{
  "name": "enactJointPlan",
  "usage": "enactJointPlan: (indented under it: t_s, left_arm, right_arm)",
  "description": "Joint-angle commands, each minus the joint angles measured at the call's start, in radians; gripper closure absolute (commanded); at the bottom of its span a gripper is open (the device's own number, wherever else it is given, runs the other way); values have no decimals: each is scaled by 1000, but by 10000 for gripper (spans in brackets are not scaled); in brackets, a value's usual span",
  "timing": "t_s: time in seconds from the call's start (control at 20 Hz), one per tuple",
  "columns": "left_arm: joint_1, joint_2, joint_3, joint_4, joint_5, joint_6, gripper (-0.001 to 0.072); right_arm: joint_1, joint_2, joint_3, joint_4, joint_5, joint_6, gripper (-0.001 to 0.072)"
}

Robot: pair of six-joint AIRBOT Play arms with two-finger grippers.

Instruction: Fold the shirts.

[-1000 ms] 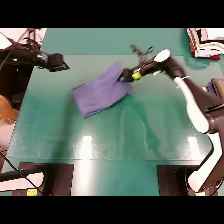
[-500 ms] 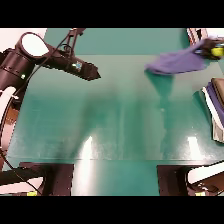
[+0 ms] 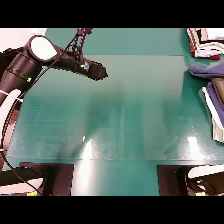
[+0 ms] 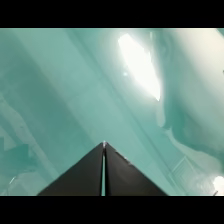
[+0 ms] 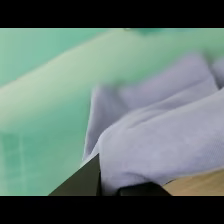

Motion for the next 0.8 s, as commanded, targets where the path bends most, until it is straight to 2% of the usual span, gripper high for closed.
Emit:
enactJointPlan:
  t_s: [0.0, 0.1, 0.25, 0.4, 0.75]
  left_arm:
    - [-3, 0, 1, 0, 16, 0, 682]
    - [-3, 0, 1, 2, 15, 0, 682]
    - [-3, 0, 1, 2, 15, 0, 682]
    - [-3, 0, 1, 2, 14, 0, 682]
    - [-3, 0, 1, 2, 14, 2, 682]
  right_arm:
    - [-39, 59, 10, 79, -62, -58, 694]
    - [-55, 135, -55, 111, -120, -104, 694]
    - [-92, 204, -70, 108, -100, -124, 694]
    - [-151, 241, -70, 88, -26, -125, 694]
    - [-306, 278, -92, -118, 228, -96, 693]
